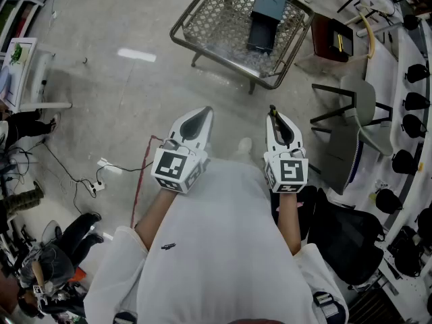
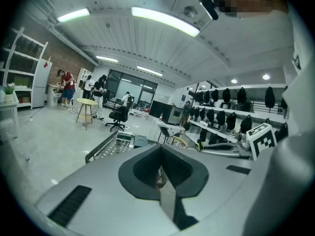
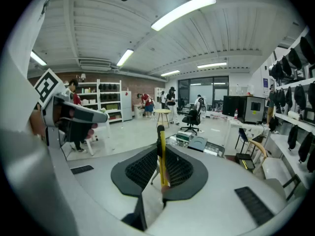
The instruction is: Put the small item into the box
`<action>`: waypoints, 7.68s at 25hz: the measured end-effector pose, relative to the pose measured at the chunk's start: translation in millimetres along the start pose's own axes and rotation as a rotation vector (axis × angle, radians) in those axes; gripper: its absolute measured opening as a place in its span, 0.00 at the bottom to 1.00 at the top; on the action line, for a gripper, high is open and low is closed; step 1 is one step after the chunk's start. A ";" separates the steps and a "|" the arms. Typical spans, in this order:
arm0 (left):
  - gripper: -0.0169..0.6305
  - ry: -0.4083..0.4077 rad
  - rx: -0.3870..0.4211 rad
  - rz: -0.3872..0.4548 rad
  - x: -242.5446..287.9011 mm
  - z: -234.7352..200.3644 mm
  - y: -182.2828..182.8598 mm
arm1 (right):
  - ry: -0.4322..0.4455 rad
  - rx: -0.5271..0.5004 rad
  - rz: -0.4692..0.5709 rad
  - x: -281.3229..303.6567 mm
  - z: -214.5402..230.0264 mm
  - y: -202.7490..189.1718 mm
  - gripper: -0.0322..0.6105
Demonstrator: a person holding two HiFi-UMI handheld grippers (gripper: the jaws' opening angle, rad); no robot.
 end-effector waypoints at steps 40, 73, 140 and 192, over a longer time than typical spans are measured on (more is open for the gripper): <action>0.03 0.080 0.013 0.053 102.0 169.9 -41.2 | 0.154 0.096 0.225 -63.6 155.5 -17.5 0.12; 0.03 -0.052 0.022 0.005 310.1 8.3 103.8 | 0.055 0.088 0.188 180.4 224.8 71.0 0.12; 0.03 0.042 -0.040 -0.167 449.4 -122.6 26.2 | 0.315 -0.189 -0.275 450.1 209.9 -129.9 0.12; 0.03 0.096 -0.073 -0.180 448.0 -140.0 1.8 | 0.479 -0.541 -0.447 487.7 204.1 -157.7 0.10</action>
Point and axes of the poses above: the fingertips, and each gripper's own axes: x forward along the fingers, z to its right, y out of its top, the point moved 9 cm from there along -x, backward along the fingers, and after that the axes turned 8 degrees about -x, right-handed, at the moved point
